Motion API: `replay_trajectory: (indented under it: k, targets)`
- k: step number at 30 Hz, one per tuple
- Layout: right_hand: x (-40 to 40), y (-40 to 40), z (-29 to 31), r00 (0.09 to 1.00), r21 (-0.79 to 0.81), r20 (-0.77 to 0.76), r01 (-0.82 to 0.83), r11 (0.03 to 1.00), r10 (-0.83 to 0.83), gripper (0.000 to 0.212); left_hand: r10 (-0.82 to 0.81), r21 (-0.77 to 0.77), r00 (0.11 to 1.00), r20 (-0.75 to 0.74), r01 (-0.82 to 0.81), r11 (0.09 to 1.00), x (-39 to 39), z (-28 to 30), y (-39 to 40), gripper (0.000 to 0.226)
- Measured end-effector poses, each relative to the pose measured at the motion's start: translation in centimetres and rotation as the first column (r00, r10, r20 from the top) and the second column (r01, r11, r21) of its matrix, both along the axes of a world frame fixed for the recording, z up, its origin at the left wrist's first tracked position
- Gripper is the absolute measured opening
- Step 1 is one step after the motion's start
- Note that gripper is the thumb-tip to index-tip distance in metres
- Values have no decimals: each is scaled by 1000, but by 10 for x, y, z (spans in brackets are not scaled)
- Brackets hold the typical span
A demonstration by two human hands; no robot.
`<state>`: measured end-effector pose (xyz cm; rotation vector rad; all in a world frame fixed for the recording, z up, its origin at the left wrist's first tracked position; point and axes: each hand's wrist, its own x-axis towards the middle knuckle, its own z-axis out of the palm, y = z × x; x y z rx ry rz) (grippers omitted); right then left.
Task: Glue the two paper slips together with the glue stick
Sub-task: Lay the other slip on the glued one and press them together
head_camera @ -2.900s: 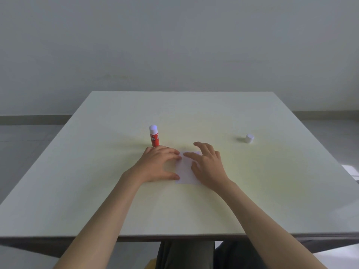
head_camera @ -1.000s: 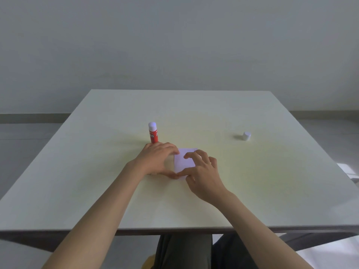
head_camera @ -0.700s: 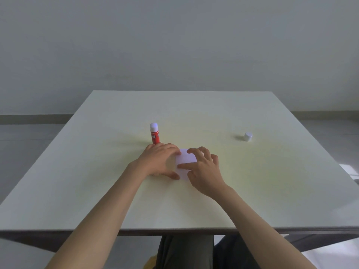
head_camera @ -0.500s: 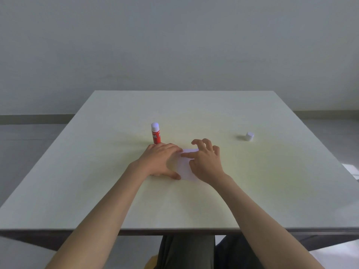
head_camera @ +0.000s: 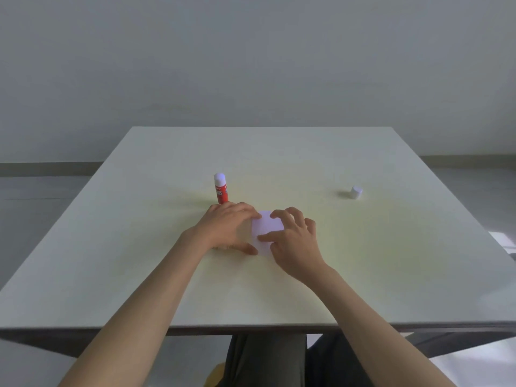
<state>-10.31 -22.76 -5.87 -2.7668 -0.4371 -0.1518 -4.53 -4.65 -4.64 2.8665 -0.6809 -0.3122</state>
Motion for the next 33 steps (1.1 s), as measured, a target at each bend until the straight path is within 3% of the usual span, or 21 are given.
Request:
replay_trajectory:
  k: [19,26,33]
  targets:
    - [-6,-38,4,987,24,22,156,987,-157,40,-24,-16,1000,5,24,1000,-1,-2,2,81]
    - [2,-4,4,994,-29,70,91,995,-89,39,0,-36,1000,-10,0,999,-2,-1,0,81]
    - [2,22,8,986,-144,168,7,990,17,8,20,-60,1000,-19,-21,998,-2,-2,0,83]
